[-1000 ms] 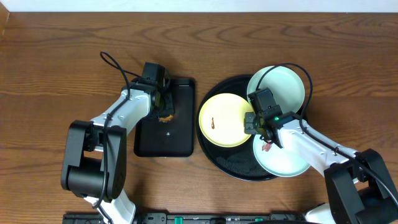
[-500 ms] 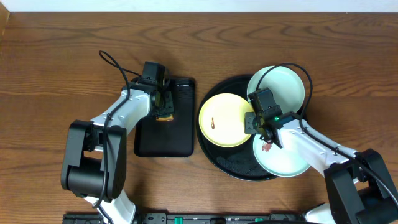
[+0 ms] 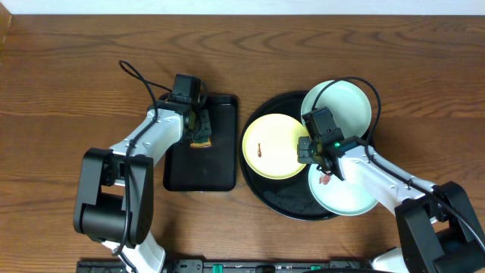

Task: Clean dirty plates on tray and stack at the side
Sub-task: 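Lift the sponge with the left gripper above the black tray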

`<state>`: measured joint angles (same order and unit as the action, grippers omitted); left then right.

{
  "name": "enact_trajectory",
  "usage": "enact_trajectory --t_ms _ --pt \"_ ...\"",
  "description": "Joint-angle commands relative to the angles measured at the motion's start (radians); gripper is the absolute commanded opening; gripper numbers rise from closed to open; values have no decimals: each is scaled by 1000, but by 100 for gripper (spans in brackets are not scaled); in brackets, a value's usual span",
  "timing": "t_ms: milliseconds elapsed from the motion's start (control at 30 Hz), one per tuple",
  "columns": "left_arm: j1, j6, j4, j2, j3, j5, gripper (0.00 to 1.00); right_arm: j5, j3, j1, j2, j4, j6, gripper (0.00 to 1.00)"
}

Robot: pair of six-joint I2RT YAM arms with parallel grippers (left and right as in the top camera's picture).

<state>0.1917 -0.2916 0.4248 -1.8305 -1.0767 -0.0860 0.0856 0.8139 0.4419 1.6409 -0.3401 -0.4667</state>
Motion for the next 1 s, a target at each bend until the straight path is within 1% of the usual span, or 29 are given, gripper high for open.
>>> enact_trajectory --t_ms 0,67,333,367,400,467,500,567,967 --pt "2 2 3 28 -17 30 56 7 -6 2 10 -1 4 11" --pt "2 2 3 30 -17 26 58 8 -6 2 10 -1 4 11" --pt "2 2 3 35 -18 27 58 8 -6 2 10 -1 4 11" --pt "2 2 3 35 -18 27 56 8 -6 2 10 -1 4 11" --pt "2 2 3 35 -18 27 49 8 -6 2 10 -1 4 11" --pt "2 2 2 35 -18 27 46 7 -6 2 10 -1 4 11" --pt "2 2 -1 35 -18 27 46 7 -6 2 10 -1 4 11" --pt "2 2 -2 35 -19 27 52 7 -6 2 10 -1 4 11" --pt "2 2 0 58 -19 27 53 8 -6 2 10 -1 4 11"
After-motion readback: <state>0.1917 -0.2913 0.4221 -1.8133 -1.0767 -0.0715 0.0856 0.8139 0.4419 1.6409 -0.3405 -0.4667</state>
